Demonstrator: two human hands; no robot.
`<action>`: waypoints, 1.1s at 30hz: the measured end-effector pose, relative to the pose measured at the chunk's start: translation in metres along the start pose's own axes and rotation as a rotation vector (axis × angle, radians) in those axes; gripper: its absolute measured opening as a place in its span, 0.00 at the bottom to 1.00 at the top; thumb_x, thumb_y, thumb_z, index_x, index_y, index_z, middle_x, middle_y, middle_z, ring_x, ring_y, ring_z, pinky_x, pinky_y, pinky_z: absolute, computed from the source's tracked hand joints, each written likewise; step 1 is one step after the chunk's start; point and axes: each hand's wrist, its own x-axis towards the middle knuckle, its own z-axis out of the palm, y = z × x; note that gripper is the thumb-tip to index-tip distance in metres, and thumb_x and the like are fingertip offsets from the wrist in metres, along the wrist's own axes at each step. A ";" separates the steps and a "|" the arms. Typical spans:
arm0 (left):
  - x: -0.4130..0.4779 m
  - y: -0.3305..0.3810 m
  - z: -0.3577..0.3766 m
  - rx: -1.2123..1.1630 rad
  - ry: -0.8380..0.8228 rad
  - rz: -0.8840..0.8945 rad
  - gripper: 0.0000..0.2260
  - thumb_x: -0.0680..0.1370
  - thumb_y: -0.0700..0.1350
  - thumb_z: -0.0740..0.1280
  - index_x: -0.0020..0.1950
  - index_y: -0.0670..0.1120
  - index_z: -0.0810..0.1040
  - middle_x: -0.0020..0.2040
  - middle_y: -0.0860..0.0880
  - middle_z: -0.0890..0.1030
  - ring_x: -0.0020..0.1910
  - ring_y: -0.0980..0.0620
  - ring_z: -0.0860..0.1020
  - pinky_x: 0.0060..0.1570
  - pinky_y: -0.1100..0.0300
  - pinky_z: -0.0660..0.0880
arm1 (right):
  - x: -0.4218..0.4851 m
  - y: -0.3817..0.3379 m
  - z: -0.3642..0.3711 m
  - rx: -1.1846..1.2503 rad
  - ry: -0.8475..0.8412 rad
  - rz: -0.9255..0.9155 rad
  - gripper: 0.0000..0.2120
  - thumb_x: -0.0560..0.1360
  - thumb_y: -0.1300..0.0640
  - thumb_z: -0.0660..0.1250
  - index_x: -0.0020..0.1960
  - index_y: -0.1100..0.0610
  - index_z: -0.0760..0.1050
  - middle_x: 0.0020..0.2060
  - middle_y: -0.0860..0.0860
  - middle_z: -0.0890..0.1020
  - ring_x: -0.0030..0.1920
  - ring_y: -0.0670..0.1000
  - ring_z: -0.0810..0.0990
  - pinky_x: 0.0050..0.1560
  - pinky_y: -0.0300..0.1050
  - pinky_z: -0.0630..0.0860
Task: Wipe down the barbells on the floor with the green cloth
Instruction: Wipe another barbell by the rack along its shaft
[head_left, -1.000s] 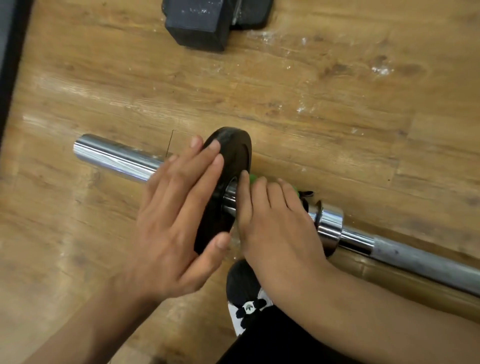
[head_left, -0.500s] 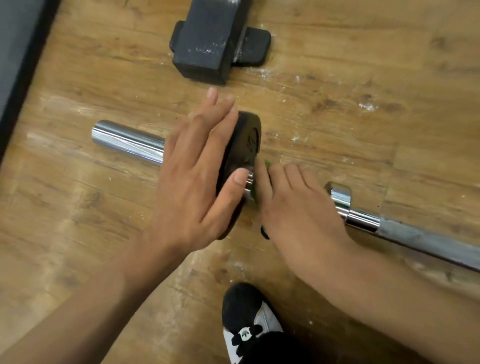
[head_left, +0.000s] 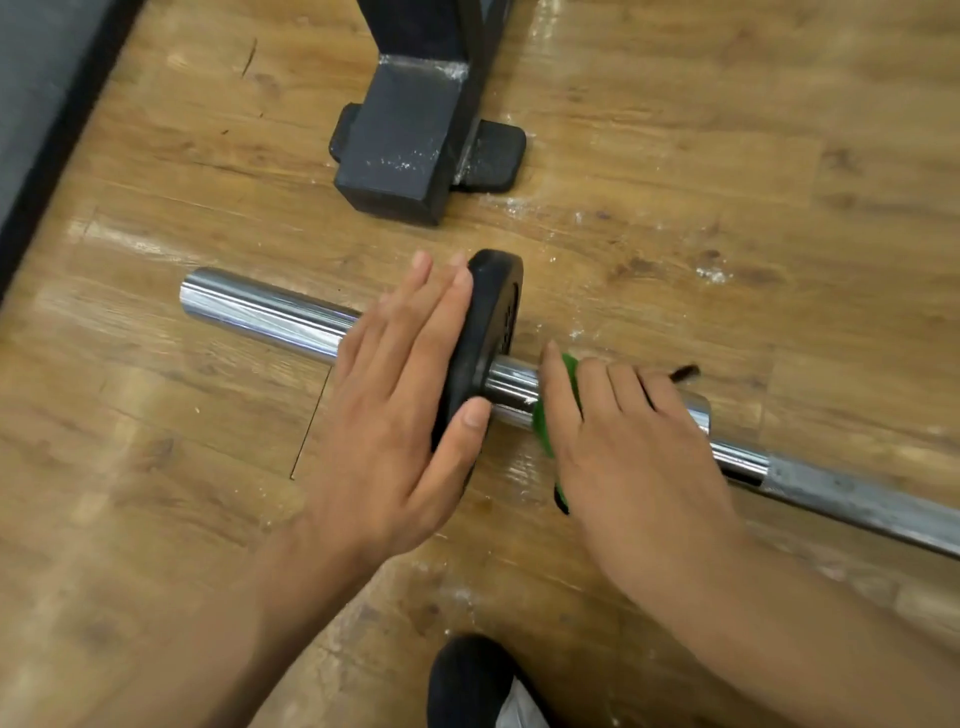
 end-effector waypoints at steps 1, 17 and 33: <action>0.004 0.003 0.002 -0.006 -0.006 0.000 0.29 0.87 0.54 0.47 0.80 0.36 0.65 0.80 0.41 0.67 0.83 0.42 0.59 0.76 0.37 0.62 | 0.005 -0.005 -0.004 0.022 -0.023 0.014 0.44 0.71 0.60 0.72 0.80 0.70 0.54 0.60 0.65 0.73 0.60 0.66 0.74 0.64 0.60 0.70; 0.039 -0.002 0.011 -0.079 0.034 -0.013 0.26 0.88 0.52 0.47 0.80 0.38 0.67 0.80 0.45 0.67 0.83 0.48 0.59 0.78 0.45 0.60 | 0.044 -0.004 -0.016 0.189 0.049 -0.035 0.35 0.84 0.56 0.57 0.83 0.60 0.39 0.73 0.55 0.66 0.74 0.58 0.65 0.77 0.52 0.54; 0.015 -0.070 -0.061 -0.014 0.274 -0.172 0.38 0.86 0.64 0.39 0.78 0.36 0.68 0.79 0.44 0.69 0.81 0.46 0.63 0.77 0.48 0.61 | 0.035 -0.050 -0.092 0.696 0.858 -0.175 0.31 0.78 0.39 0.62 0.71 0.60 0.67 0.57 0.51 0.82 0.56 0.47 0.74 0.62 0.43 0.69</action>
